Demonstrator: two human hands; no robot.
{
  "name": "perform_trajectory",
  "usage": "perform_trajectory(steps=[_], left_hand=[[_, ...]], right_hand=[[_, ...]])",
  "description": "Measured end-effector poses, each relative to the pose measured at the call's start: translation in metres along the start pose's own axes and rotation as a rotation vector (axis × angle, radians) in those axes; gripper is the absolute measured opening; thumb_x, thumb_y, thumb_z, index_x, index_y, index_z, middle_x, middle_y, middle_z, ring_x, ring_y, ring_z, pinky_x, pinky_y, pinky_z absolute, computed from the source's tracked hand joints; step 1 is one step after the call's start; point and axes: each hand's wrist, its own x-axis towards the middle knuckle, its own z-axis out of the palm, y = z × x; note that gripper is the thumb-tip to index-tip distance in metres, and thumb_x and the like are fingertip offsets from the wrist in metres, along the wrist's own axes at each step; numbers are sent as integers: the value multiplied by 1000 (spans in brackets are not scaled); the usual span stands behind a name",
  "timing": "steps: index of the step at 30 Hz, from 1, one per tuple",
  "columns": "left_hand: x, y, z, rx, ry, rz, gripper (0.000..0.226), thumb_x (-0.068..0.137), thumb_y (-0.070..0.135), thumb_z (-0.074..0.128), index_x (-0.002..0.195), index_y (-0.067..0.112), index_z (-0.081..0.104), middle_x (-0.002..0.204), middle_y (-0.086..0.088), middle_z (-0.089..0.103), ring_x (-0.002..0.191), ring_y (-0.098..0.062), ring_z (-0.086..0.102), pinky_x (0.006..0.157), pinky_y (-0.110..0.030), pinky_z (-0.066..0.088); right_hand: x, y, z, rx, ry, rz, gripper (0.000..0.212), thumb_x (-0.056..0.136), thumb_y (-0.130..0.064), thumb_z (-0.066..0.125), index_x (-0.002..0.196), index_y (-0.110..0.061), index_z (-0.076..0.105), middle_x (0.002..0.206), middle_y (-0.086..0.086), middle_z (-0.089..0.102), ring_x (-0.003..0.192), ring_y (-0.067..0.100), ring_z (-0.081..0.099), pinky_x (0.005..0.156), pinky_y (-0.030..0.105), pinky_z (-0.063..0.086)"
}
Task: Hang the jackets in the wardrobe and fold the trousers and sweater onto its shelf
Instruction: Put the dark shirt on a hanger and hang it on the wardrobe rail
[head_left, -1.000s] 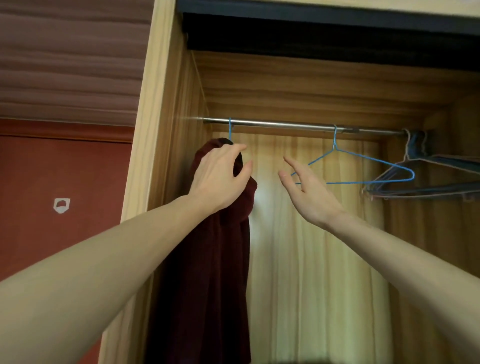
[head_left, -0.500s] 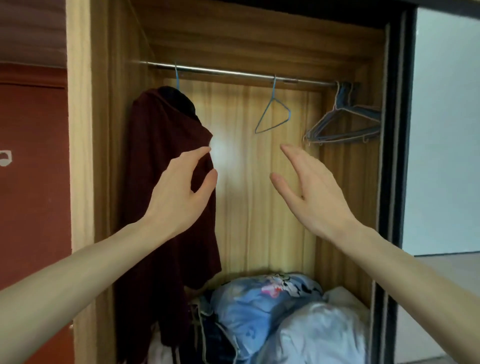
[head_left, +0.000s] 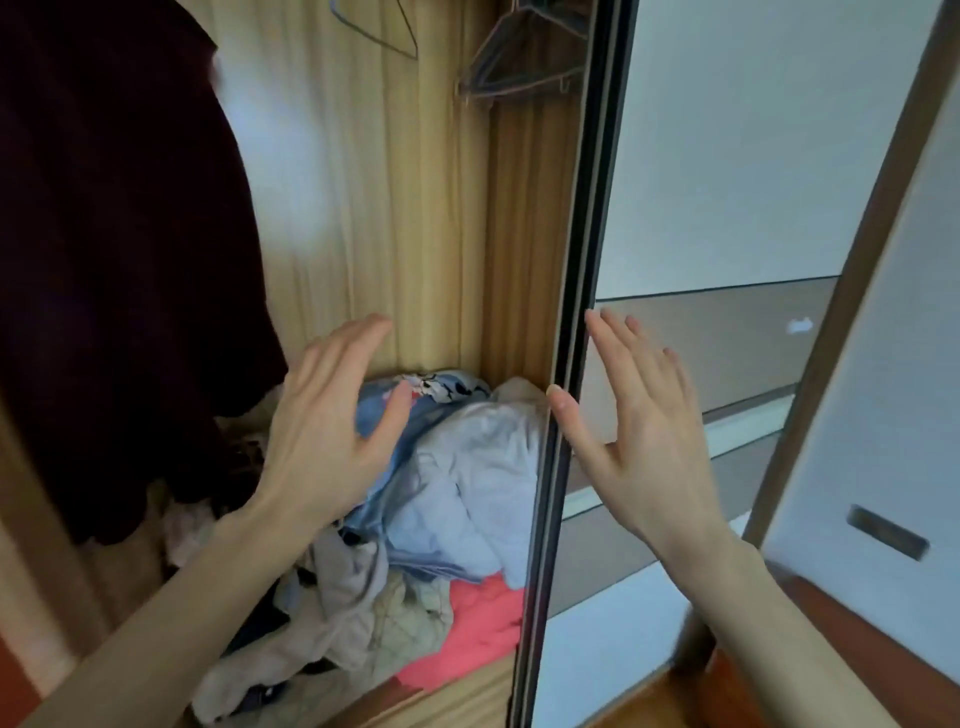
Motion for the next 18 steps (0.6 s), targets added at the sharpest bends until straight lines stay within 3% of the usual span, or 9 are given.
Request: perform_trajectory(steps=[2,6,13,18], left_hand=[[-12,11,22,-49,-32,27,56,102,38,52,152,12,48,150,-5,53,140,-24,46,116,-20,25],[-32,31,65,-130,-83,121,55,100,29,59,149,6,50,150,-10,54,140,-30,49,117,-50,37],[-47,64,134,-327,-162,253,55,103,34,52,150,6,50,156,-7,51,148,-27,44,116,-58,36],[-35,68,181,-510,-183,329,54,103,29,58,152,8,48,157,-7,49,148,-27,43,114,-59,38]], right_hand=[[-20,9,-5,-62,-1,41,68,104,-51,51,159,-13,41,165,4,39,157,22,29,127,50,23],[-56,28,-12,-196,-3,102,69,105,-55,49,162,-18,36,168,2,35,159,19,23,131,43,13],[-99,48,-18,-445,-62,260,70,106,-63,42,164,-26,29,171,-2,26,161,15,11,132,43,4],[-117,52,-21,-554,-6,451,72,105,-67,31,163,-25,33,169,1,31,160,21,19,129,56,19]])
